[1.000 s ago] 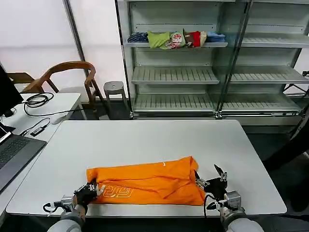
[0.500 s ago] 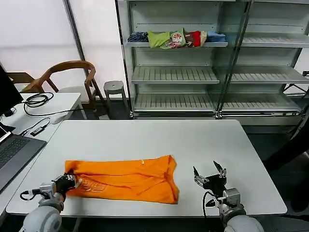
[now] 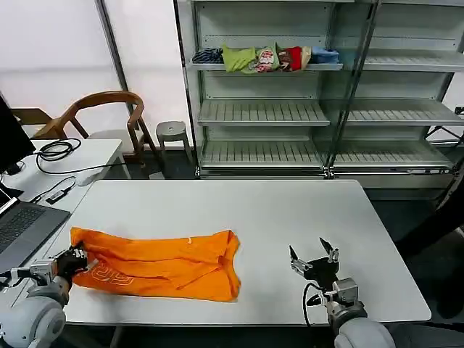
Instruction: Fold and organize the clothes.
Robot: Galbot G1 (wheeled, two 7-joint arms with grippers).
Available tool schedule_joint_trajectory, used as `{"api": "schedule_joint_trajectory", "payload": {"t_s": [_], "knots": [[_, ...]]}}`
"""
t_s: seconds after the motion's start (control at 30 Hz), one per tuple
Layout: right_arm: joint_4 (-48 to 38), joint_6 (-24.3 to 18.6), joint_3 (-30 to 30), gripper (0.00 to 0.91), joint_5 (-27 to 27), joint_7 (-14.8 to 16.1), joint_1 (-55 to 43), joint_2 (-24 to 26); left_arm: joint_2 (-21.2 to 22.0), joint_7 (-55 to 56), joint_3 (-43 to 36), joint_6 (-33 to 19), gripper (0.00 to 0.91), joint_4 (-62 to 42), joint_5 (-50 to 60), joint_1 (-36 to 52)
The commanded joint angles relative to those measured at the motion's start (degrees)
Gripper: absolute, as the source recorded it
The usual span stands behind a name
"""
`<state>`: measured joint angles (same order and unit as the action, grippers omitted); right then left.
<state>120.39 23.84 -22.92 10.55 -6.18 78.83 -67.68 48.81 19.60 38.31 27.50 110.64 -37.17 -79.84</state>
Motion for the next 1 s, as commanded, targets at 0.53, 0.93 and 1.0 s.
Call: {"api": "schedule_joint_trajectory", "payload": {"t_s": [0.53, 0.93, 1.0], "knots": [[2.04, 1.96, -6.91, 0.907, -0.39, -0.42, 1.92, 0.39, 11.13, -0.12, -24.31, 2.33, 0.020, 13.66, 5.13, 5.80], [1.50, 2.40, -6.57, 0.907, -0.43, -0.58, 0.84, 0.45, 15.19, 0.51, -28.74, 2.63, 0.020, 10.24, 5.87, 10.13], [1.40, 2.43, -6.51, 0.907, -0.43, -0.57, 0.72, 0.44, 15.66, 0.80, -28.87, 2.75, 0.020, 9.34, 5.67, 11.08]]}}
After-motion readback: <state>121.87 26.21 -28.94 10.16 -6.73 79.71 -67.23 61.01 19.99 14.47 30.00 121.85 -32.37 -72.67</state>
